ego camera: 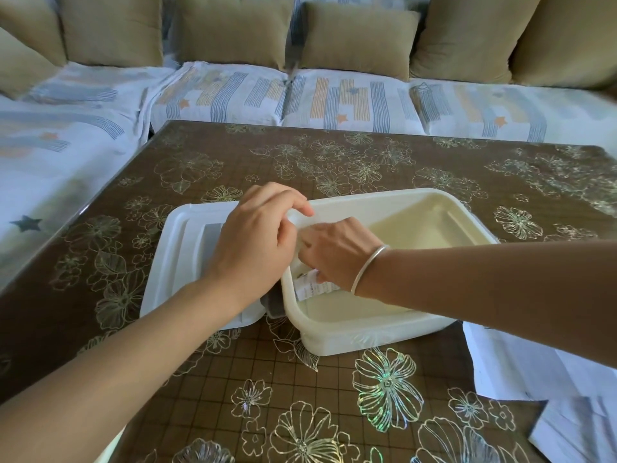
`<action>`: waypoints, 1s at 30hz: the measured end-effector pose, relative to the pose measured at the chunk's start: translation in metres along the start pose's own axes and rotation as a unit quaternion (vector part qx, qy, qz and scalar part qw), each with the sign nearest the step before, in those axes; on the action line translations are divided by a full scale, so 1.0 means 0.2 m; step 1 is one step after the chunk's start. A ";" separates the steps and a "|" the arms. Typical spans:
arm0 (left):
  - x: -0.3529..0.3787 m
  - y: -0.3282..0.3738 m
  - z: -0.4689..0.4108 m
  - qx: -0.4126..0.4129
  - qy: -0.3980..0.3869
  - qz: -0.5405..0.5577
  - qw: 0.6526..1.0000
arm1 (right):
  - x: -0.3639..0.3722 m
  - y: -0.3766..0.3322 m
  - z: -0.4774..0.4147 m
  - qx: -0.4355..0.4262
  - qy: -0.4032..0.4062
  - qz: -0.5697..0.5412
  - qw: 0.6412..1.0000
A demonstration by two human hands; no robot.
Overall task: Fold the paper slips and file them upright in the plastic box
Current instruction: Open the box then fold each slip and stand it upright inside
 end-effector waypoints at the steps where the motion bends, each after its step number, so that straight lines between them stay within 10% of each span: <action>1: 0.00 0.00 0.00 0.000 -0.001 -0.002 1.000 | 0.00 -0.01 0.00 -0.009 0.003 0.012 1.000; 16: 0.00 -0.01 -0.01 -0.007 -0.019 -0.012 1.000 | 0.04 0.04 0.04 0.059 -0.085 -0.144 0.984; 30: 0.00 -0.01 -0.01 -0.019 -0.024 -0.016 0.999 | 0.08 0.06 0.03 0.043 -0.200 -0.398 0.894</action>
Point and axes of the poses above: each hand's wrist, its own z-axis away from the middle knuckle, its own x-axis out of the palm, y = z × x, the point moved 1 cm from there along -z, towards the middle knuckle, and after that the axes turned 15 degrees about z, right-handed, at the moved point
